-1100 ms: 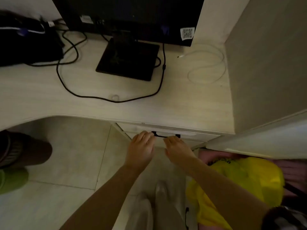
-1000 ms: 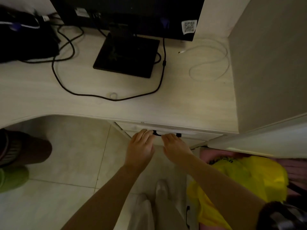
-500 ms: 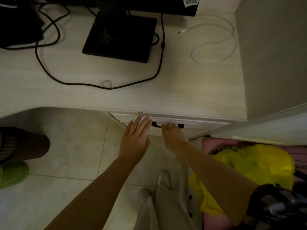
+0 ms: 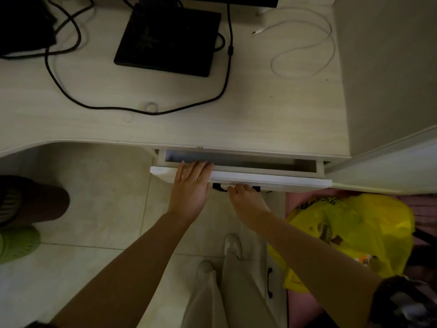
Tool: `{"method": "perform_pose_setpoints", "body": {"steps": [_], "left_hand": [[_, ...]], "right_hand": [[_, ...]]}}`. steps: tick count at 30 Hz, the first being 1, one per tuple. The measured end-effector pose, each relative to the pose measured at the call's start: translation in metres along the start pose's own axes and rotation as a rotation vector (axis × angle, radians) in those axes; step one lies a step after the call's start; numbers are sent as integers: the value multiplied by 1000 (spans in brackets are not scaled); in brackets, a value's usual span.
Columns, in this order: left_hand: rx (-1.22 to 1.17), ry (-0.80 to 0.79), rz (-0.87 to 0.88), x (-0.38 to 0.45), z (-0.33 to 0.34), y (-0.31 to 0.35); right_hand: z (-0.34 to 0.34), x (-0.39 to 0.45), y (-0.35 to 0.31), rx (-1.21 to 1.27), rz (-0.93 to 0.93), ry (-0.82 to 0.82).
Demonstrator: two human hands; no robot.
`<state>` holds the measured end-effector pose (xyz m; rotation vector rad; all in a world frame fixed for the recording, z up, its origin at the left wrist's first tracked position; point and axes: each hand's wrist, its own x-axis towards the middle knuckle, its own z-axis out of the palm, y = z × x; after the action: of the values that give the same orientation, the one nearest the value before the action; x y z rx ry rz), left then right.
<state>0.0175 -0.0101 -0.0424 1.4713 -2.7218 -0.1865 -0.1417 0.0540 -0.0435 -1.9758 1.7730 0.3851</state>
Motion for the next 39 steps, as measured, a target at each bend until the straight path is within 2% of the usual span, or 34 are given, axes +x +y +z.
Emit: {"method": "perform_pose_setpoints", "body": {"steps": [12, 18, 24, 32, 39], "left_hand": [[-69, 112, 53, -49, 2, 3], [-146, 157, 85, -78, 10, 3], [-182, 148, 64, -107, 12, 7], [-177, 98, 40, -140, 13, 15], [-192, 79, 54, -168, 2, 26]], "right_hand": [[31, -38, -27, 70, 68, 9], [63, -60, -48, 143, 143, 91], [81, -86, -67, 105, 178, 96], [91, -118, -80, 112, 134, 143], [100, -141, -86, 154, 86, 43]]}}
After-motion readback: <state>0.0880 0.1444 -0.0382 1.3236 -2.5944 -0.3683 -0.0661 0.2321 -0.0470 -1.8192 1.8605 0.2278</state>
